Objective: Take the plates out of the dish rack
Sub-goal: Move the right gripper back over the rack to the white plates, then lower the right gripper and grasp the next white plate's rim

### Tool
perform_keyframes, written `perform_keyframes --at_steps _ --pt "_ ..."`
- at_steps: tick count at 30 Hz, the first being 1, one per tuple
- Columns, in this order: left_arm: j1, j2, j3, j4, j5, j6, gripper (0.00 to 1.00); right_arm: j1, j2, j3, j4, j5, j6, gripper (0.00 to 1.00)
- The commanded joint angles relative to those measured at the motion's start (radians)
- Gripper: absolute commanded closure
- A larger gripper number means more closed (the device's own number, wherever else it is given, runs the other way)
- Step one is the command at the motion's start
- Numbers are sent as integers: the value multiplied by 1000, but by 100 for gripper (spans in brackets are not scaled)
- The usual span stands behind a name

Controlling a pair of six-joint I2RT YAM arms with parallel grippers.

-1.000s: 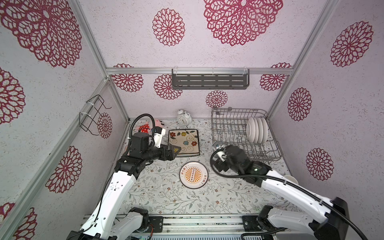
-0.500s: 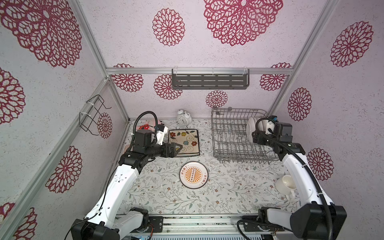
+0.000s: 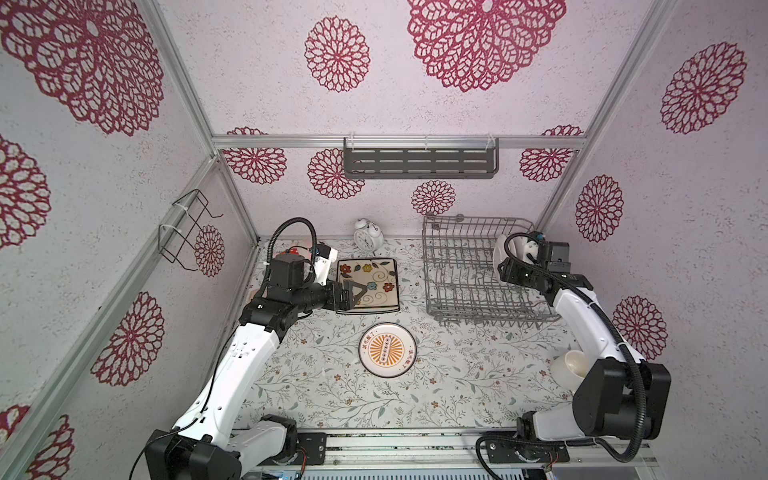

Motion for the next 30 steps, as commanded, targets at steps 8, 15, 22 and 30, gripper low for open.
perform_keyframes --at_steps 8,15,22,30 --pt "-2 -15 -24 81 101 52 3 -11 116 58 106 53 -48 43" --pt "-10 -62 -78 158 172 121 3 -17 200 111 129 62 -69 44" --pt "-34 -157 -180 283 193 244 3 -17 266 149 129 60 -92 48" --pt "-39 -194 -201 264 199 357 3 -17 323 191 127 59 -121 54"
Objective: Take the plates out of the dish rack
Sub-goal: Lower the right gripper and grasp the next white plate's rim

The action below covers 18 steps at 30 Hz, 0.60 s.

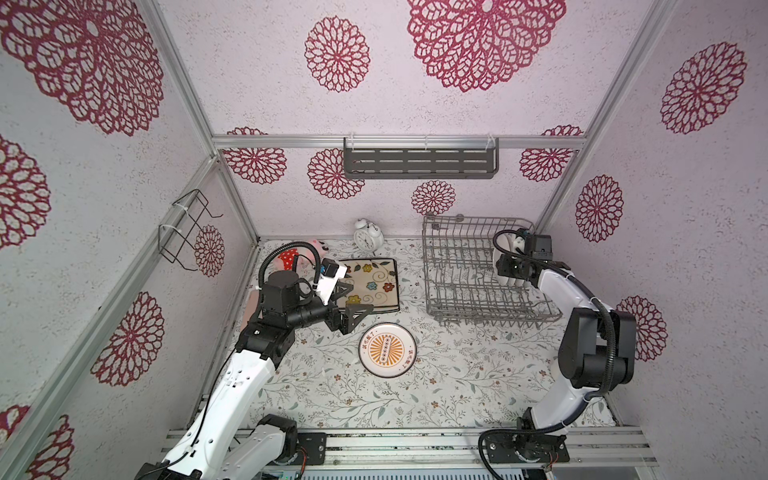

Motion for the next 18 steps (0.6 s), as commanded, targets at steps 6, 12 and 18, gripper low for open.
perform_keyframes --at_steps 6,12,18 --pt "-8 -37 -27 44 41 132 3 -4 40 58 20 1 -48 58" --pt "-13 -74 -41 19 48 188 3 -5 55 55 29 6 -63 63" --pt "-15 -78 -38 -10 43 202 3 -5 78 55 36 23 -73 68"
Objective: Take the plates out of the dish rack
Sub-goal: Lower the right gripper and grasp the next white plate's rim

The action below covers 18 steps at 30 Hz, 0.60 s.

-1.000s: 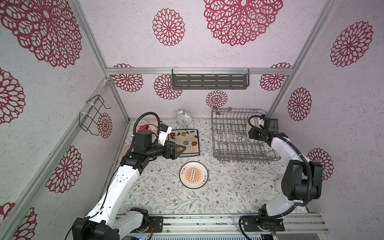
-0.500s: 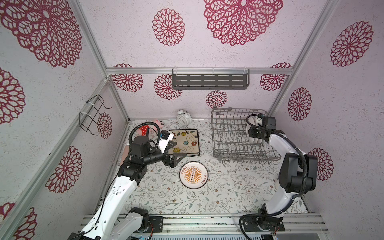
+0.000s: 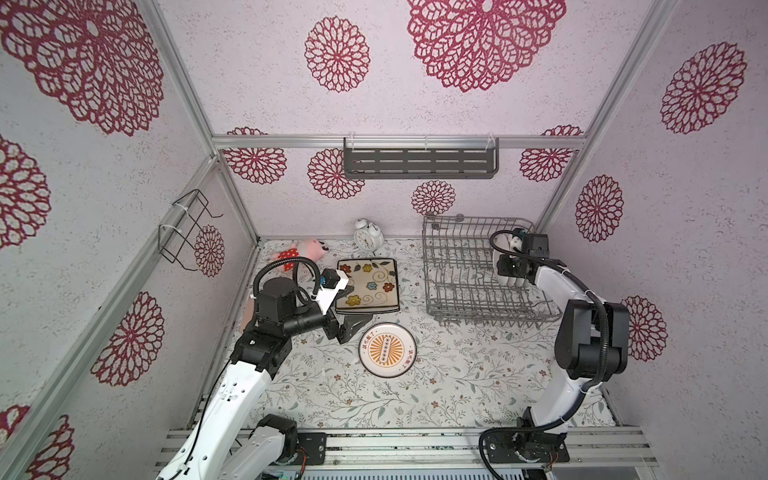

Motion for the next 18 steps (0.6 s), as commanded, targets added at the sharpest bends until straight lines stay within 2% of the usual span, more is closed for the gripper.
perform_keyframes --at_steps 1,18 --pt "-5 -8 -5 -12 17 52 3 -4 3 9 40 20 -18 69" --pt "-6 -12 -34 21 -11 63 3 -4 0 48 11 -22 -33 91"
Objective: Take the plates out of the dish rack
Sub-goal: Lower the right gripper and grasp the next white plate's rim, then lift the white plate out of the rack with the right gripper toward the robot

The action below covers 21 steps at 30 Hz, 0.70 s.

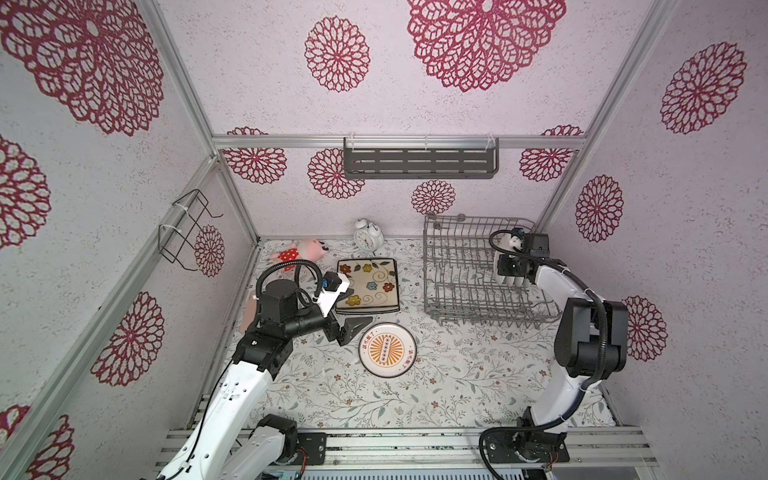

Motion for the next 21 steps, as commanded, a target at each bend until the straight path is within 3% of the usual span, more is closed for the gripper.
perform_keyframes --at_steps 1,11,21 --pt "-6 -14 -10 24 0 40 2 1 -18 40 2 8 0 92" --pt "-6 -49 -43 59 6 17 3 11 -76 111 -85 -53 -25 97" --pt "-6 -102 -53 67 17 -1 3 108 -131 205 -208 -66 -78 99"
